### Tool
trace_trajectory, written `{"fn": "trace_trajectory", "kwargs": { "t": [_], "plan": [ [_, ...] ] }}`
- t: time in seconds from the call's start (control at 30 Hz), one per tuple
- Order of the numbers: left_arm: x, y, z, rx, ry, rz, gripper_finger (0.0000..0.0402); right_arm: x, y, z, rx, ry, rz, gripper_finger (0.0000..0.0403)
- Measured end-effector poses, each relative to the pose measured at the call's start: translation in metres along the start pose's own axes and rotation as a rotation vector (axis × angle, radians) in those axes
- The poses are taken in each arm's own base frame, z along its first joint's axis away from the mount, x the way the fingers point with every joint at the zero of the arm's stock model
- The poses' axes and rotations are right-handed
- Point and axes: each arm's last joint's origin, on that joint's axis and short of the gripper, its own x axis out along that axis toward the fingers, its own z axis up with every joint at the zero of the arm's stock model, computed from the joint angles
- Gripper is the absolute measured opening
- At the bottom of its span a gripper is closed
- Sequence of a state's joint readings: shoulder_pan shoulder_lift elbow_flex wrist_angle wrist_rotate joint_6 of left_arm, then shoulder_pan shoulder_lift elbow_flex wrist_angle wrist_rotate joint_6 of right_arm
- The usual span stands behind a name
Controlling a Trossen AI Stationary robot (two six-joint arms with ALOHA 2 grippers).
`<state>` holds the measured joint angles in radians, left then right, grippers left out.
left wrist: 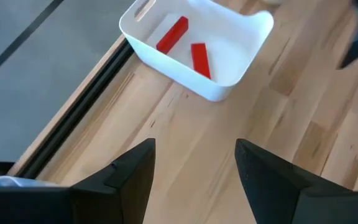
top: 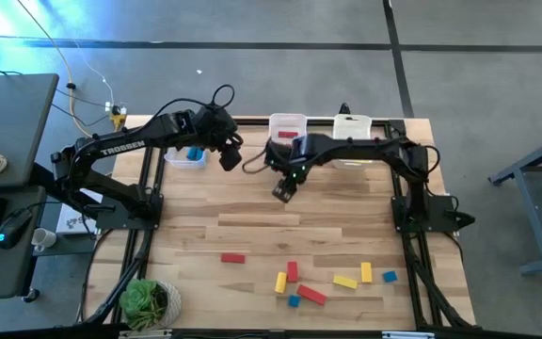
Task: Sort & place blocks by color
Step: Put the yellow block into the right white bin
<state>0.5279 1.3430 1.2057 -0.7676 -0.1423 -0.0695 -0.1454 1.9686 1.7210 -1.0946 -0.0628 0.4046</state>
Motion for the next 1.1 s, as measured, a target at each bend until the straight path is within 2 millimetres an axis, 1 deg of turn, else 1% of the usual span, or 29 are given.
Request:
{"fn": "trace_trajectory", "kwargs": {
  "t": [0.1,0.33,0.6,0.73,0.93,1.1],
  "plan": [
    [0.0,0.0,-0.003,0.045,0.03,0.001,0.0207,0.001,0.02,-0.011,-0.022,0.022,-0.005,0.0181],
    [0.0,0.0,-0.005,0.022,0.047,0.001,0.0207,0.002,0.059,-0.048,-0.079,0.113,-0.092,0.0181],
    [0.0,-0.002,-0.004,-0.019,0.044,-0.011,0.0207,0.001,0.101,-0.09,-0.247,0.187,-0.128,0.0181],
    [0.0,-0.002,-0.004,-0.021,0.044,-0.011,0.0207,-0.001,0.113,-0.106,-0.306,0.232,-0.122,0.0181],
    [0.0,-0.002,-0.006,-0.043,0.056,-0.009,0.0207,-0.001,0.125,-0.122,-0.296,0.242,-0.125,0.0181],
    [0.0,-0.002,-0.006,-0.096,0.058,-0.007,0.0207,-0.006,0.138,-0.144,-0.292,0.269,-0.153,0.0181]
  ]
}}
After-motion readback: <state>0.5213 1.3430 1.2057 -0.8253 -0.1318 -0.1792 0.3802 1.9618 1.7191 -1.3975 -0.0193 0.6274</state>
